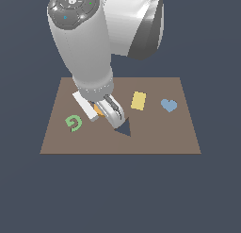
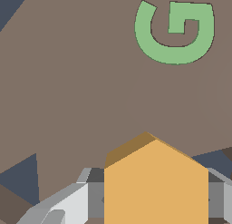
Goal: Insert a designated object into the corresponding slot on a board.
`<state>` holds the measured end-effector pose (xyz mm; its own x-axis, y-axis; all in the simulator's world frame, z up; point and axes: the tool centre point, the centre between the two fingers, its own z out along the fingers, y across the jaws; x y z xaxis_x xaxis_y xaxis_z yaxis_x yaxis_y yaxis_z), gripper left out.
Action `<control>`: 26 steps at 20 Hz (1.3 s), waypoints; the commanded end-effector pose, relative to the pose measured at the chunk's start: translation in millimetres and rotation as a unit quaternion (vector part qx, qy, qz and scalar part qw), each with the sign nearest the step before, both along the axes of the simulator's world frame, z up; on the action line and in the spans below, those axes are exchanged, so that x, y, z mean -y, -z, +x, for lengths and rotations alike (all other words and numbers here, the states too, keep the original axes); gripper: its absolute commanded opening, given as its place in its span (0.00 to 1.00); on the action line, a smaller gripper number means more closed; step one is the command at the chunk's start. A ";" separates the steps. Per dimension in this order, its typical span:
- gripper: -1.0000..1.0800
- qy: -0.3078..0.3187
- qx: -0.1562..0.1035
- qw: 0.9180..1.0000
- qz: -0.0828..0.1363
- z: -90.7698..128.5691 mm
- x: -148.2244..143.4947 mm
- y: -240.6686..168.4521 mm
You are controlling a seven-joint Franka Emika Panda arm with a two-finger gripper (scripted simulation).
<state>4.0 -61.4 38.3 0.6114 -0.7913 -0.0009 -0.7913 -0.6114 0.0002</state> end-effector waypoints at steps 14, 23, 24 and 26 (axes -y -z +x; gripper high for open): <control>0.00 0.140 0.000 0.990 0.000 -52.8 25.3 -2.1; 0.00 0.141 0.000 0.990 0.000 -53.0 24.7 6.3; 0.00 0.141 0.000 0.990 0.000 -53.1 24.9 7.5; 0.96 0.141 0.000 0.990 0.000 -53.1 24.8 7.9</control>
<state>-49.4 -86.3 31.0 0.3665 -0.9304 -0.0024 -0.9304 -0.3665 0.0014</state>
